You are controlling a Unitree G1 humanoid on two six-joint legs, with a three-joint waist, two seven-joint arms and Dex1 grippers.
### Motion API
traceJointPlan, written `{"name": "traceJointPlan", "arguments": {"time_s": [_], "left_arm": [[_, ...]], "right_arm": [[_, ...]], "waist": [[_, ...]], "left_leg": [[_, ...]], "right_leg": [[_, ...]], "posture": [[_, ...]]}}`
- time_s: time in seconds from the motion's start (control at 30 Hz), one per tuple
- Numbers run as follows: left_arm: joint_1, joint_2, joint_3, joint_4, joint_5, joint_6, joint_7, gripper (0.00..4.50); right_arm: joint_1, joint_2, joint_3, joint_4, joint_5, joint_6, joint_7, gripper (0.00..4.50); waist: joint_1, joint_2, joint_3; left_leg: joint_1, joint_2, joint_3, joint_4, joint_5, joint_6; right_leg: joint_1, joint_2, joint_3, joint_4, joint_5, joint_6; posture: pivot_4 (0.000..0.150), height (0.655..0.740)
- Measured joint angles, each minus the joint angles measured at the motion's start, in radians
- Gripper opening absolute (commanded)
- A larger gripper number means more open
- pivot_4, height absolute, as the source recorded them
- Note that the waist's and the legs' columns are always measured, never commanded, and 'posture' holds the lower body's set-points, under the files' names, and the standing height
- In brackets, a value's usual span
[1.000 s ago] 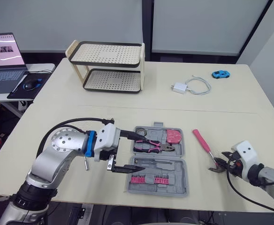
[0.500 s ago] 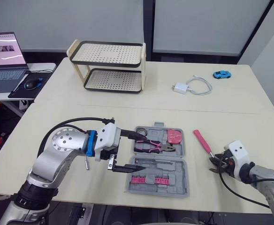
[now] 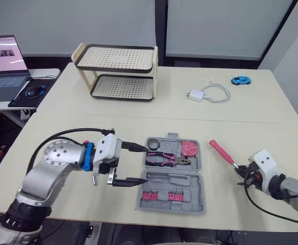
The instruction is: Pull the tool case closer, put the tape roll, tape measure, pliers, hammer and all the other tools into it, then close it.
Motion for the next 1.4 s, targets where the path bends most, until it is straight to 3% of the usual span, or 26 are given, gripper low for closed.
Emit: {"name": "traceJointPlan", "arguments": {"time_s": [0.2,0.33,0.73,1.0,1.4], "left_arm": [[0.123,0.09,0.04,0.055,0.06,-0.148,-0.097,4.5],[0.175,0.104,0.044,0.079,0.108,-0.26,-0.133,4.5],[0.22,0.124,0.046,0.082,0.135,-0.344,-0.163,4.5],[0.228,0.124,0.046,0.101,0.152,-0.37,-0.165,4.5],[0.234,0.123,0.045,0.102,0.153,-0.385,-0.163,4.5]], "right_arm": [[-0.112,-0.276,0.098,-0.212,0.025,0.043,0.185,0.15],[-0.237,-0.311,0.297,-0.303,0.004,0.058,0.234,0.15],[-0.542,-0.077,0.799,-0.298,-0.181,0.229,0.192,0.15],[-0.606,0.037,0.909,-0.24,-0.237,0.285,0.157,0.15],[-0.607,0.074,0.948,-0.179,-0.282,0.287,0.128,0.15]], "waist": [[-0.001,0.0,0.001],[0.003,-0.001,0.002],[0.006,-0.003,0.003],[0.006,-0.003,0.003],[0.005,-0.003,0.003]], "left_leg": [[-0.001,0.0,0.0,0.0,0.0,0.0],[-0.003,0.0,-0.001,0.0,0.0,0.0],[-0.004,0.0,-0.002,0.0,0.0,0.0],[-0.004,0.0,-0.002,0.0,0.0,0.0],[-0.004,0.0,-0.002,0.0,0.0,0.0]], "right_leg": [[0.0,0.0,-0.001,-0.001,0.0,0.0],[-0.002,-0.001,-0.001,-0.002,0.0,0.0],[-0.003,-0.001,-0.003,-0.001,0.0,0.0],[-0.003,-0.001,-0.003,-0.001,0.0,0.0],[-0.004,0.0,-0.003,0.0,0.0,0.0]], "posture": [[0.15,0.735],[0.15,0.735],[0.15,0.735],[0.15,0.735],[0.15,0.735]]}}
